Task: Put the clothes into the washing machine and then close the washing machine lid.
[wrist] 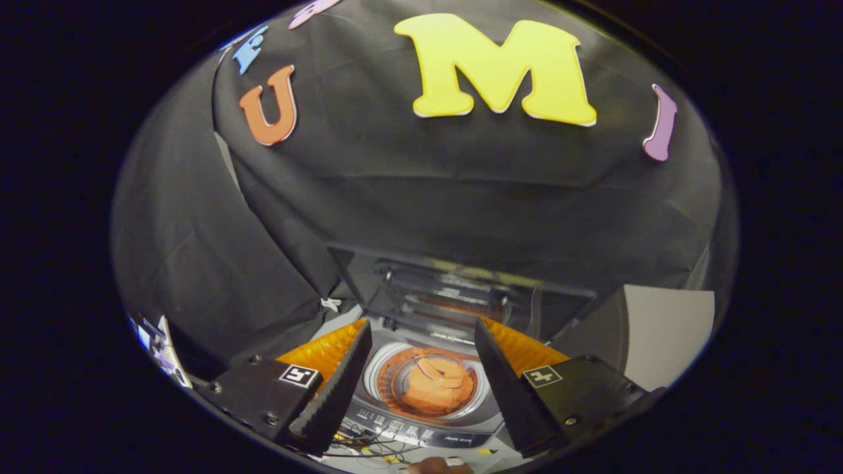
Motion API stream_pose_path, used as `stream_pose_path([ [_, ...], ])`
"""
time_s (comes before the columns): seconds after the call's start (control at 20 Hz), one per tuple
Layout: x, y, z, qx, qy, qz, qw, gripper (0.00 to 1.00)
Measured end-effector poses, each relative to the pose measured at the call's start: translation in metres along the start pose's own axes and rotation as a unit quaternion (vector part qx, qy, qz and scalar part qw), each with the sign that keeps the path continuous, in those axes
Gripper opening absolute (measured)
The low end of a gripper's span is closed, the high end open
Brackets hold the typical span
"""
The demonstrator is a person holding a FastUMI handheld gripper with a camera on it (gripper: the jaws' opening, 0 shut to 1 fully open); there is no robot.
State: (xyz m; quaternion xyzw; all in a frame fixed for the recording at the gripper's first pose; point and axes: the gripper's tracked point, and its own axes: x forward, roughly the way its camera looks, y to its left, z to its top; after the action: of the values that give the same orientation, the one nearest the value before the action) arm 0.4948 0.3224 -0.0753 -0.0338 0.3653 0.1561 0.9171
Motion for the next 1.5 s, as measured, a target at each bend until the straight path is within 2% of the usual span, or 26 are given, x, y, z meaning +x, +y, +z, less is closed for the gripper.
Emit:
stream_pose_path([
  [0.5,0.037,-0.033,0.059,0.040,0.010,-0.024,0.999,0.98],
  [0.9,0.092,-0.047,0.061,0.089,0.037,-0.026,0.995,0.97],
  [1.5,0.148,-0.050,0.054,0.085,0.062,-0.038,0.994,0.97],
])
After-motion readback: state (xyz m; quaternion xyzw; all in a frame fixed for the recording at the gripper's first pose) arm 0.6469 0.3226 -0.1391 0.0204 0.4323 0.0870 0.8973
